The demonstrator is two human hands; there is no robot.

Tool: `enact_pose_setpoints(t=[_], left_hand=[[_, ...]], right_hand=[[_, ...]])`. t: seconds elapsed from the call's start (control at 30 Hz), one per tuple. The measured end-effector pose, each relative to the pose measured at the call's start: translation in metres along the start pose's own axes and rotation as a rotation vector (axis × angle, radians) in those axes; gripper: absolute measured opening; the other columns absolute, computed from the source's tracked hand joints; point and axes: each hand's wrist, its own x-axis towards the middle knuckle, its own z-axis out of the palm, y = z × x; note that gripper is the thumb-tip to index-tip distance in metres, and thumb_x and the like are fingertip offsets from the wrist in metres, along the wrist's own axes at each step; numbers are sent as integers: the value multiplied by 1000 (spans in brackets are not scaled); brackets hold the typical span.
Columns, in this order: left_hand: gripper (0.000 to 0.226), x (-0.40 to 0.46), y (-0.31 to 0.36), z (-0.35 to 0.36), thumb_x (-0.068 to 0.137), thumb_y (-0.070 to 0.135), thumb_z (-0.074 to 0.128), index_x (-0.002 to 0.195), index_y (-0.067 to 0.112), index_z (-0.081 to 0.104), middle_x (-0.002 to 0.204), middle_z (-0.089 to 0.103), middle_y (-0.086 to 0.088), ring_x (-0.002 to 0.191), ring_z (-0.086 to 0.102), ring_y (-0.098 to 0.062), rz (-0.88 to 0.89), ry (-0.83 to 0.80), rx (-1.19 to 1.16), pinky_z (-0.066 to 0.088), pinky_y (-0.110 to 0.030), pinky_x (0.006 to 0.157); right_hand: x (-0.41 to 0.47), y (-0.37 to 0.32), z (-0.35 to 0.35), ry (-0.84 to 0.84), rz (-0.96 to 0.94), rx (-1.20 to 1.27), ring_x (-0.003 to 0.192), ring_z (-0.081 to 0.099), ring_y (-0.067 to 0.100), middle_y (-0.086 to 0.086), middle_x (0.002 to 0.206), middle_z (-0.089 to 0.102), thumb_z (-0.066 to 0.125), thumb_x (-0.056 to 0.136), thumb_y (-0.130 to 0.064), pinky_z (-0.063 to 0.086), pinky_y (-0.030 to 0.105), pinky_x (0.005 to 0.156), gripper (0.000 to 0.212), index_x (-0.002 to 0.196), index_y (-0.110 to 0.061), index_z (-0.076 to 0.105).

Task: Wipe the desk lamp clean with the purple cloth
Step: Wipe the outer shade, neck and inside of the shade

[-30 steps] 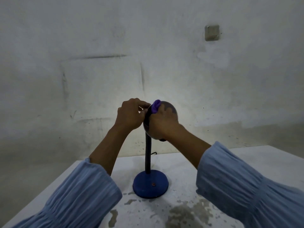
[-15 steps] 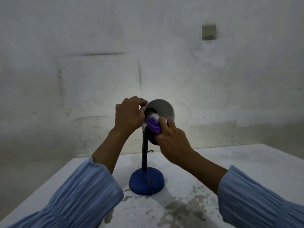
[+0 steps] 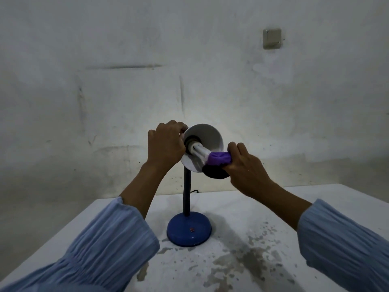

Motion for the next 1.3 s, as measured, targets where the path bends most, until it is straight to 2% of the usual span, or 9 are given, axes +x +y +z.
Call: enact_pose_setpoints(t=[0.27,0.43,0.57,0.7,0.87,0.97,1.1,1.2,1.3], left_hand=[[24,0,1,2,90,12,48,110,15,61,111,63,-4,100,55,-28,13,8,-12,41,-42,85],[23,-2,2,3,90,12,48,109,16,60,111,63,-4,100,55,-28,15,20,5,41,-43,86],[23,-2,3,4,91,14,48,110,16,60,111,63,-4,100,55,-28,11,27,-3,42,-43,86],[24,-2,2,4,90,12,48,110,15,60,111,62,-4,100,55,-28,26,23,-8,40,-42,85],[22,-3,0,4,89,9,50,108,12,61,109,63,-6,94,57,-28,18,39,-73,44,-42,83],[22,-3,0,3,89,9,50,107,13,62,109,64,-4,94,57,-27,21,40,-81,45,-44,84],[22,-1,6,4,88,9,51,106,15,63,108,64,-3,96,57,-27,26,31,-84,43,-42,85],[22,-1,6,2,88,8,52,105,14,64,107,65,-5,94,58,-28,9,26,-103,44,-43,85],[22,-1,0,-2,87,7,53,106,13,64,108,65,-6,94,59,-28,-4,27,-119,46,-43,84]], right_hand=[[34,34,-12,249,-116,-272,74,56,30,17,90,60,64,78,-2,47,32,50,10,87,-1,63],[33,24,-13,32,-177,-440,77,56,23,10,97,61,51,74,-2,38,26,45,22,87,-12,66],[17,9,-5,-129,-15,-208,94,47,30,17,117,48,43,82,-1,38,28,53,35,115,-8,54],[17,16,-11,-321,-54,70,93,40,23,10,109,39,50,83,-7,34,28,58,36,116,-19,58],[28,22,-26,-116,-17,-21,89,46,28,15,107,44,60,77,-7,35,28,48,38,113,-18,60],[16,1,-9,-200,44,-4,95,43,28,15,117,38,53,79,-8,41,30,55,39,117,-12,53],[-2,-39,12,-244,263,350,82,39,22,10,109,37,52,84,-12,37,29,64,46,128,-25,44],[-5,-60,12,-254,288,765,76,45,19,4,96,43,50,89,-12,39,27,66,35,122,-24,51],[-11,-53,8,-196,220,744,77,45,13,-1,103,43,52,88,-12,43,24,66,37,119,-30,58]])
